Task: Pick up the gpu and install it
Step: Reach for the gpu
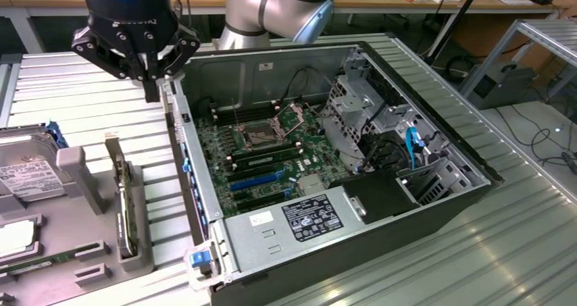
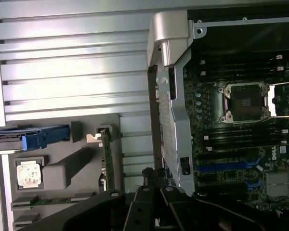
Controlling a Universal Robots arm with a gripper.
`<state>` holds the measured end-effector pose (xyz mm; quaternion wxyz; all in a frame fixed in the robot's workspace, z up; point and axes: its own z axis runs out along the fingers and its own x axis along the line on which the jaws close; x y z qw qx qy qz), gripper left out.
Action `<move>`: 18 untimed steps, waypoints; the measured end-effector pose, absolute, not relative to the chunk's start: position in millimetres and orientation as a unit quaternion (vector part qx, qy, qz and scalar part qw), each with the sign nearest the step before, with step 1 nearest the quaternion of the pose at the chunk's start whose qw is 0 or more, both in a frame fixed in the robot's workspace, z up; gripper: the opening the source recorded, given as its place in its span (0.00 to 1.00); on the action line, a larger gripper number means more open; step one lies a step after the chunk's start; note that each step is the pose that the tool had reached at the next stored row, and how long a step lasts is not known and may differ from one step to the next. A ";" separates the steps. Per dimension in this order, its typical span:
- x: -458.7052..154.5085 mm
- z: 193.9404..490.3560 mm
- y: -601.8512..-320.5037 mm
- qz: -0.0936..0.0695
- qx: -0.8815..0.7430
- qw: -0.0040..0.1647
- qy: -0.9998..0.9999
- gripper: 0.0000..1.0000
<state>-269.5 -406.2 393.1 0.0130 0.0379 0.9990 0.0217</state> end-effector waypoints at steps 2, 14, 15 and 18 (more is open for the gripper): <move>-269.5 393.1 -411.1 0.022 0.038 0.013 0.999 0.11; -269.5 393.1 -433.7 0.022 0.038 0.013 0.999 0.11; -269.5 393.1 -435.4 0.022 0.038 0.013 0.999 0.11; -269.5 393.1 -442.4 0.022 0.038 0.013 0.999 0.11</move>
